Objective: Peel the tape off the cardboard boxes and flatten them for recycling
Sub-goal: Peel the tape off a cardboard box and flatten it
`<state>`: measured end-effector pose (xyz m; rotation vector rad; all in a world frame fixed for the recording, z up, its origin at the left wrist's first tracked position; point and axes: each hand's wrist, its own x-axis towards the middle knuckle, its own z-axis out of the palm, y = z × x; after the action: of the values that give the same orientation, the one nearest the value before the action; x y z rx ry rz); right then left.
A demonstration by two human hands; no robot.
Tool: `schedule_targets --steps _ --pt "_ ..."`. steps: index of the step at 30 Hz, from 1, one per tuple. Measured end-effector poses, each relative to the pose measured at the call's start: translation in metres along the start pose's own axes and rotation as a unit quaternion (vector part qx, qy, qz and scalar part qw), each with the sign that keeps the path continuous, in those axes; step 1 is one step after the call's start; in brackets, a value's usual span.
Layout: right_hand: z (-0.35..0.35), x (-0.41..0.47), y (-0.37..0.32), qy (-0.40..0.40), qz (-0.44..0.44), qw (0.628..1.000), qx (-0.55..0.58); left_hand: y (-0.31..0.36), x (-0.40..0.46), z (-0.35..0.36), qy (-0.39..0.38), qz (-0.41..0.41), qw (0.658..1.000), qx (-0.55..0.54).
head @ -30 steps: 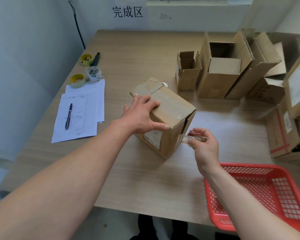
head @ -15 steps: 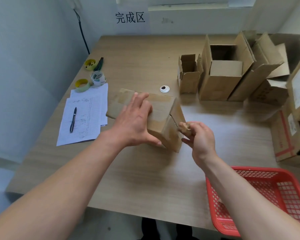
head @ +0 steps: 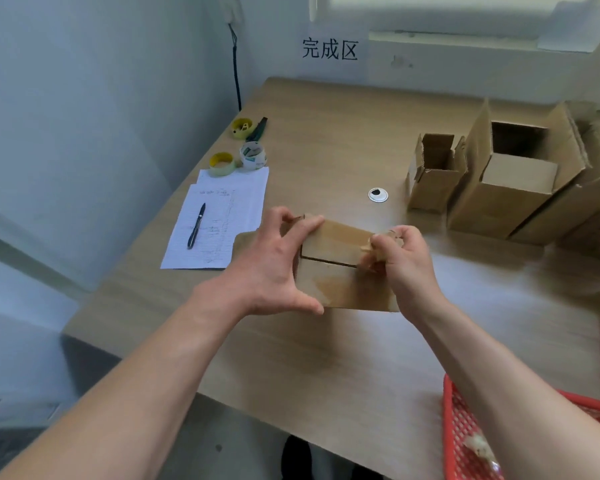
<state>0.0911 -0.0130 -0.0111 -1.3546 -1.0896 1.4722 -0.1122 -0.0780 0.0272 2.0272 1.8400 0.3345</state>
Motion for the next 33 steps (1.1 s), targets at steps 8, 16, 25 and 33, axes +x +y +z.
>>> schedule_targets --steps 8,16,25,33 --pt "0.021 0.012 -0.027 -0.008 -0.073 0.995 -0.069 0.0 -0.029 0.022 0.133 -0.067 0.986 -0.078" --pt "0.009 0.01 0.024 0.042 -0.288 0.841 -0.455 0.0 -0.056 0.097 0.116 -0.155 0.965 -0.176" --pt "-0.009 -0.001 0.041 -0.003 -0.321 0.836 -0.445 -0.027 -0.063 0.11 0.039 -0.191 0.971 -0.138" --pt "-0.011 -0.002 0.046 -0.012 -0.301 0.822 -0.484 -0.028 -0.043 0.107 0.019 -0.138 0.989 -0.04"
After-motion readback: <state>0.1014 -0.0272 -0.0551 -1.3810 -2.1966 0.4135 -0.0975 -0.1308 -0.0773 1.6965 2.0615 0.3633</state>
